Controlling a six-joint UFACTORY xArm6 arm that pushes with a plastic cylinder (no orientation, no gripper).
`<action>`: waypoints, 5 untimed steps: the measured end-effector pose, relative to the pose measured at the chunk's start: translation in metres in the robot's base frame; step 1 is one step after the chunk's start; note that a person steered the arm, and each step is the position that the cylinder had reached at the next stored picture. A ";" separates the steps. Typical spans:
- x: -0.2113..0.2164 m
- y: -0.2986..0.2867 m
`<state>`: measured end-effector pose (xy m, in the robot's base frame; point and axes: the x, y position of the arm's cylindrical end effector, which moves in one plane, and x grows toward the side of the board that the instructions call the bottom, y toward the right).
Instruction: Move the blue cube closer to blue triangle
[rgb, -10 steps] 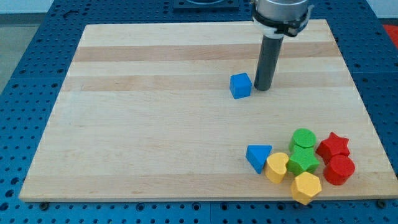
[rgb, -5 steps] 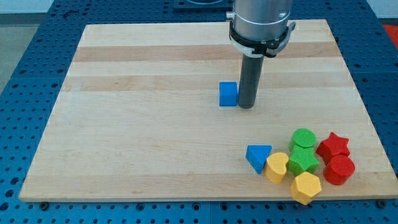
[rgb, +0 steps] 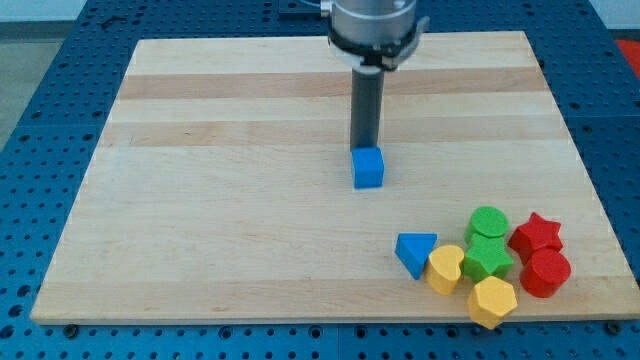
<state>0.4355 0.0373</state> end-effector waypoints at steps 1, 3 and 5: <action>0.048 0.002; 0.071 0.000; 0.071 -0.043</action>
<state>0.5061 -0.0057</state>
